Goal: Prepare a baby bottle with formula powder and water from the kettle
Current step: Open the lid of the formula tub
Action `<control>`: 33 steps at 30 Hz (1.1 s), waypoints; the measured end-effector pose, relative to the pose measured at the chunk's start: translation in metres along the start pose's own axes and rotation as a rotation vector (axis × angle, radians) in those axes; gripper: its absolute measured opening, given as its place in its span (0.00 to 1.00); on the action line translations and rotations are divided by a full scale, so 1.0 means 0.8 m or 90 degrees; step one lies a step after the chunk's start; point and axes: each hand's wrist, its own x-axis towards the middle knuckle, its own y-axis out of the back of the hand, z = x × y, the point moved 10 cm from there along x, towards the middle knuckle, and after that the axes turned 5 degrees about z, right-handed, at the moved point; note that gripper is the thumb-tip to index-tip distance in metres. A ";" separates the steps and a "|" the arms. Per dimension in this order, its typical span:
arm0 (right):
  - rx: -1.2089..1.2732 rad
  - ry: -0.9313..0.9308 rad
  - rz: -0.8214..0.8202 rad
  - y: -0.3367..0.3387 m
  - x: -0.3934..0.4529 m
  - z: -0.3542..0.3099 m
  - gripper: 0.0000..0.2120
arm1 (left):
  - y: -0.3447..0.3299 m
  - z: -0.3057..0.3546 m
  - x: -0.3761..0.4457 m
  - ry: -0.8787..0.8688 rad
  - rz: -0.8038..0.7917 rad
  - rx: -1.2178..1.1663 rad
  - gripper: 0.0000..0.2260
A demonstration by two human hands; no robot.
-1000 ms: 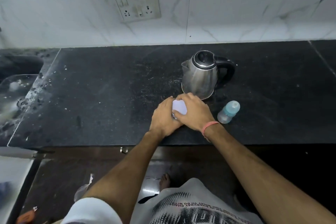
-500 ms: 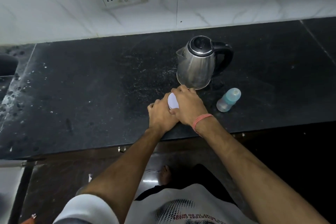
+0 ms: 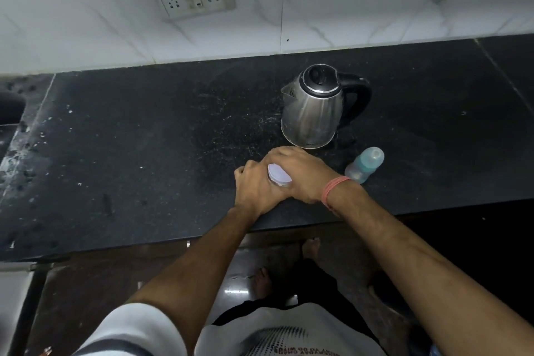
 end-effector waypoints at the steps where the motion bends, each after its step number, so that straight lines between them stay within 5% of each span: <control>1: 0.010 -0.012 -0.014 0.000 0.000 0.003 0.36 | 0.000 -0.001 0.001 0.000 0.005 0.001 0.38; 4: -0.055 -0.082 0.017 0.015 0.003 0.015 0.46 | 0.001 -0.005 0.001 -0.001 0.009 -0.007 0.41; 8: -0.207 -0.108 0.042 0.030 0.005 0.013 0.38 | 0.001 -0.004 -0.002 0.010 0.005 -0.035 0.42; 13: -0.164 -0.007 -0.019 0.021 0.010 -0.009 0.32 | -0.005 -0.010 0.003 0.019 0.020 0.011 0.38; 19: -0.118 -0.019 -0.012 0.018 0.011 -0.015 0.43 | -0.015 -0.021 0.005 0.023 0.026 -0.027 0.32; 22: -0.223 -0.065 0.043 0.026 0.011 -0.007 0.38 | -0.008 -0.015 0.000 0.019 0.020 -0.052 0.37; 28: -0.167 -0.019 0.037 0.030 0.010 -0.012 0.26 | -0.009 -0.012 -0.001 0.029 0.008 -0.036 0.40; 33: -0.127 0.063 -0.018 0.027 0.009 -0.024 0.27 | -0.006 -0.010 -0.002 0.026 0.015 -0.034 0.41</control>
